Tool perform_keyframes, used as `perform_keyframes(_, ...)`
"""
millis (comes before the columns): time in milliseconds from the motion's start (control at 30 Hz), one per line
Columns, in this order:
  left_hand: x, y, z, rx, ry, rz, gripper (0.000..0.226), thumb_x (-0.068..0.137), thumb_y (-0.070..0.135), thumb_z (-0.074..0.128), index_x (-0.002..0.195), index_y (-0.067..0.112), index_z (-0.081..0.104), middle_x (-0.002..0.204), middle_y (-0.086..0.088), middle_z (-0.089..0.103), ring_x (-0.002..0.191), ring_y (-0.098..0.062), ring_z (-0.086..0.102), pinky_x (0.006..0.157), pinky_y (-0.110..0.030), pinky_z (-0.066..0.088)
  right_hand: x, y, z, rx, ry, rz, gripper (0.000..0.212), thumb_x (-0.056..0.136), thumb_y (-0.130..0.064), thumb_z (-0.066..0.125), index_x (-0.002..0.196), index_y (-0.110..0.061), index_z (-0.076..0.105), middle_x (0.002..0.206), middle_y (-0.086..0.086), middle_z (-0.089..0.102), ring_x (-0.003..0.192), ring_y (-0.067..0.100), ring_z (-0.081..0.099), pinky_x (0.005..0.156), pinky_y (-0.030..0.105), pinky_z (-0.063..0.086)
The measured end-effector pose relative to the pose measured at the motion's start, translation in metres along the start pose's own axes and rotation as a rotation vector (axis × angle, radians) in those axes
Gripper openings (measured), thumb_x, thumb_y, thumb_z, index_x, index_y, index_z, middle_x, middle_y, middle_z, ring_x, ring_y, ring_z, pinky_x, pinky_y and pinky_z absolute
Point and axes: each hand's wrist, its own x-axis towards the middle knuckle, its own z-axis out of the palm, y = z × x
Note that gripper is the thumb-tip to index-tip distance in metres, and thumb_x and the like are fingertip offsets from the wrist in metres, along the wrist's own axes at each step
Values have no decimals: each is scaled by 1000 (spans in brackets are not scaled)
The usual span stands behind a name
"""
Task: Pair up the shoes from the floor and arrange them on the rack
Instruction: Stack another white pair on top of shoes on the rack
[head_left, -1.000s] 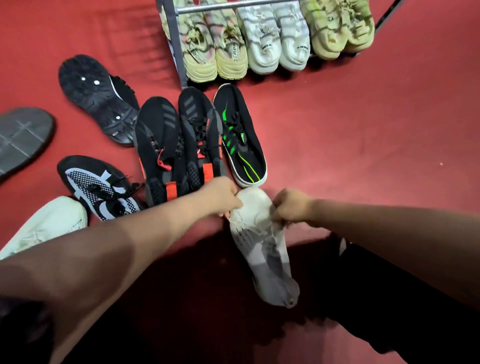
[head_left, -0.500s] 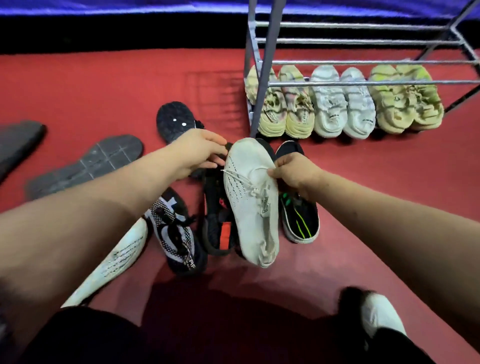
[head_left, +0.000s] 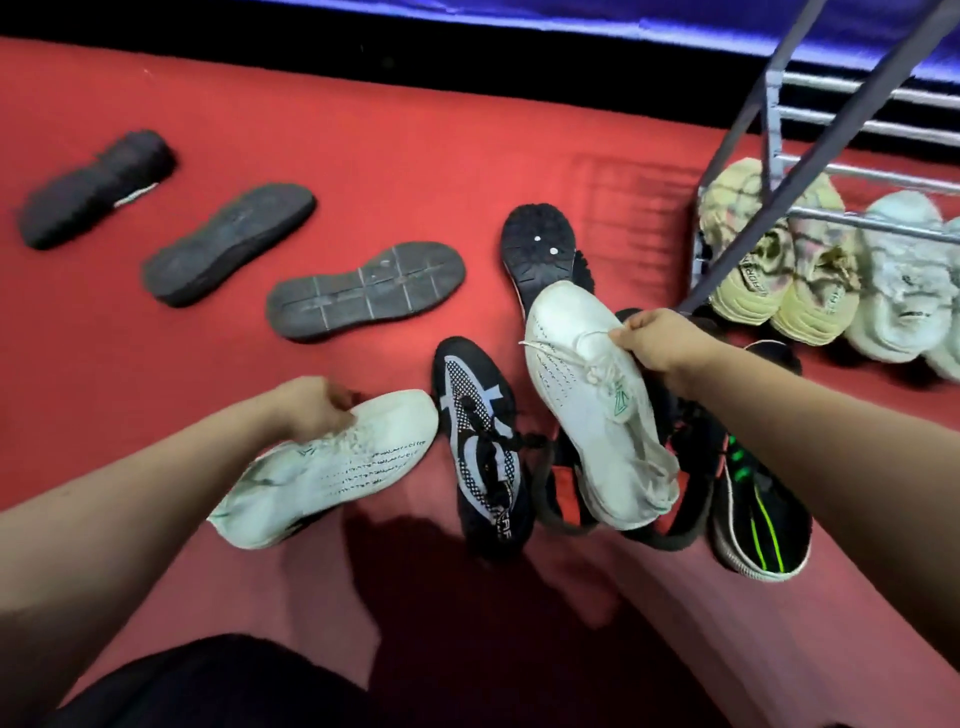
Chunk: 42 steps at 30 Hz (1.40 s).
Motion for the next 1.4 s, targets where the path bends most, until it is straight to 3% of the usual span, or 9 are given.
perform_keyframes(100,2,-9,19,24,90,18,31,90,30,54,116,20,67,100,-10,72,92,-26,65,78,-29,47,1,-2,8,-36,45,24,39,92,-22,55,56,-15,42,56,5,40,49,16,33,47,26,26)
perform_keyframes(333,-8,-12,25,52,349,43,25,91,22,52,90,7,71,88,-13,72,85,-32,65,73,-33,51,-2,-4,8,-109,2,21,33,91,-23,55,62,-12,44,60,8,42,51,19,35,49,26,28)
perform_keyframes(533,-43,21,-31,-261,416,142,18,90,21,61,78,10,69,68,-3,64,63,-13,55,61,-27,40,-8,-33,-21,-309,-255,95,34,96,-35,47,83,-6,57,67,10,58,47,19,54,49,24,45)
perform_keyframes(733,-49,113,-58,-817,301,224,36,92,18,58,87,-17,54,74,-12,49,68,-23,44,61,-39,43,-16,-65,-89,-452,-350,-83,26,96,-29,51,86,-7,60,76,15,62,66,27,57,57,27,44)
perform_keyframes(933,-51,215,-51,-1188,160,184,20,95,14,53,81,4,62,75,-11,63,58,-17,60,50,-23,52,-15,-15,-150,-363,-353,-82,23,96,-25,51,89,-4,60,72,13,63,58,22,59,54,24,44)
perform_keyframes(1067,-34,269,-39,-1234,103,135,15,95,14,54,91,2,62,82,-15,60,70,-23,56,53,-26,46,-11,26,-175,-327,-300,-24,22,98,-22,47,80,-10,53,68,9,64,50,17,60,39,15,36)
perform_keyframes(1167,-18,308,-20,-1192,107,56,13,93,8,54,80,8,53,74,-12,45,53,-16,41,42,-20,35,-6,52,-192,-301,-301,12,23,97,-22,47,79,-10,53,68,11,64,43,14,58,40,19,36)
perform_keyframes(1267,-7,334,-3,-1175,142,-3,34,92,3,50,61,14,42,61,-5,40,50,-13,41,42,-20,45,-4,73,-201,-272,-286,23,20,97,-20,48,82,-9,56,71,13,64,46,17,58,41,20,37)
perform_keyframes(1400,1,343,7,-1114,126,-12,28,92,2,51,66,12,49,69,-8,54,56,-16,57,50,-23,55,-3,93,-193,-291,-305,50,20,96,-23,49,83,-10,57,67,9,63,47,17,56,39,17,31)
